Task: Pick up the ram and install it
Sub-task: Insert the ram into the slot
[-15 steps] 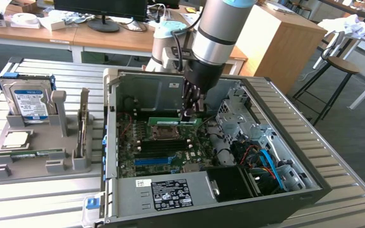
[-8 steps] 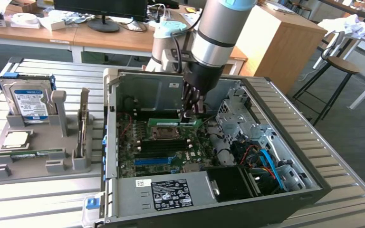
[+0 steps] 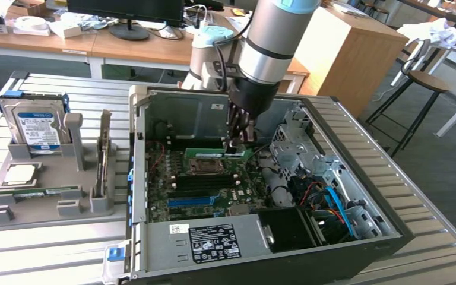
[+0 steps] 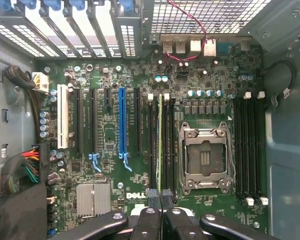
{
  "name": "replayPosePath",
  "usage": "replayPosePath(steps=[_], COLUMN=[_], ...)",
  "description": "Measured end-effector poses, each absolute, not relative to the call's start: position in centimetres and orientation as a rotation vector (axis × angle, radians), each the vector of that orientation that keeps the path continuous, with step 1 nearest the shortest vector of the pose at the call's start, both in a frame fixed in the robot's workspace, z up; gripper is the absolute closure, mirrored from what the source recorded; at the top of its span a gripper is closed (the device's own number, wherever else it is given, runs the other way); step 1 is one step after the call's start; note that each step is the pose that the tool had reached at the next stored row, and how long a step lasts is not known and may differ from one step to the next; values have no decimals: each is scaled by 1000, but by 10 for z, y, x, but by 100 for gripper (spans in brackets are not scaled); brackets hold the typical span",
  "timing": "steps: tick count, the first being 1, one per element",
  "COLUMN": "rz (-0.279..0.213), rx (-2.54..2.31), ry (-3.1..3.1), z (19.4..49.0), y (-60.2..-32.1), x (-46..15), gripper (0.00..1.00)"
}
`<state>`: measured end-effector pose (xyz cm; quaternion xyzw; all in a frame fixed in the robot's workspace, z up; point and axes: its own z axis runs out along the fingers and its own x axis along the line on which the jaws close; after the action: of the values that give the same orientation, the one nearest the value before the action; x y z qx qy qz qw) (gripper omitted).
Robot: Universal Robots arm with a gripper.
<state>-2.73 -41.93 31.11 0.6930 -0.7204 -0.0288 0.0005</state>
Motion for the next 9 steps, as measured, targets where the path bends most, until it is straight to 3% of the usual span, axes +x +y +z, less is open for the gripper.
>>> replayPosePath(steps=[9], rz=[-90], rx=[2176], ry=[-2262], z=[310], y=[-414], x=[-28], gripper=[89])
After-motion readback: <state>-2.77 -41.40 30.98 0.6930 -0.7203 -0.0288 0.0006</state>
